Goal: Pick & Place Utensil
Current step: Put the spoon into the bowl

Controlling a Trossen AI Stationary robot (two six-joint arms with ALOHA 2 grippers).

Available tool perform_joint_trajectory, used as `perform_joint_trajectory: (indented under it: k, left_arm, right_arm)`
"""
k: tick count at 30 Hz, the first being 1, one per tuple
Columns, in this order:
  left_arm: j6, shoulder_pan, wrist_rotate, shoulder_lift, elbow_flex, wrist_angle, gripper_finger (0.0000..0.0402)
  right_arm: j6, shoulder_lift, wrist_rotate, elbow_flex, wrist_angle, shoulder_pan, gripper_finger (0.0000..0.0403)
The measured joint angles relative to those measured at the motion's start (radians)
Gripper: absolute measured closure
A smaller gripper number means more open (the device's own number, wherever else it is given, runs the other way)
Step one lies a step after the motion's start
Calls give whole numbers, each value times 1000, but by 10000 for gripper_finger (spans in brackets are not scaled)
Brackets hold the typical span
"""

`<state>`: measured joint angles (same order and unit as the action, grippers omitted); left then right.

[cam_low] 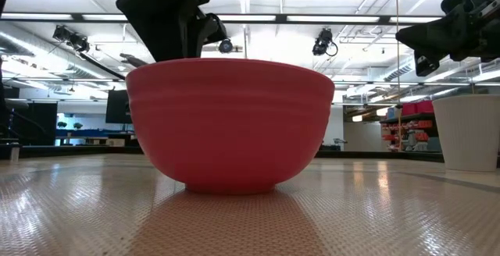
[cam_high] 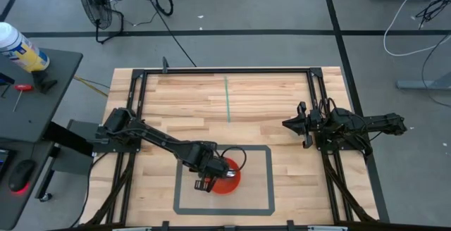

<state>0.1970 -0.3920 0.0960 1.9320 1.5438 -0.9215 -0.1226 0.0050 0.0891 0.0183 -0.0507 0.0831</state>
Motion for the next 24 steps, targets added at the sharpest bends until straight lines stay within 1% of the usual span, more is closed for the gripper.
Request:
perform_joint_trajectory:
  k: [21, 24]
  left_arm:
    - [-25, -4, -11, 13, -1, 20, 325]
    - [-26, -5, 8, 24, -1, 31, 325]
  right_arm:
    - [0, 0, 0, 0, 1, 0, 368]
    - [0, 0, 0, 0, 0, 0, 368]
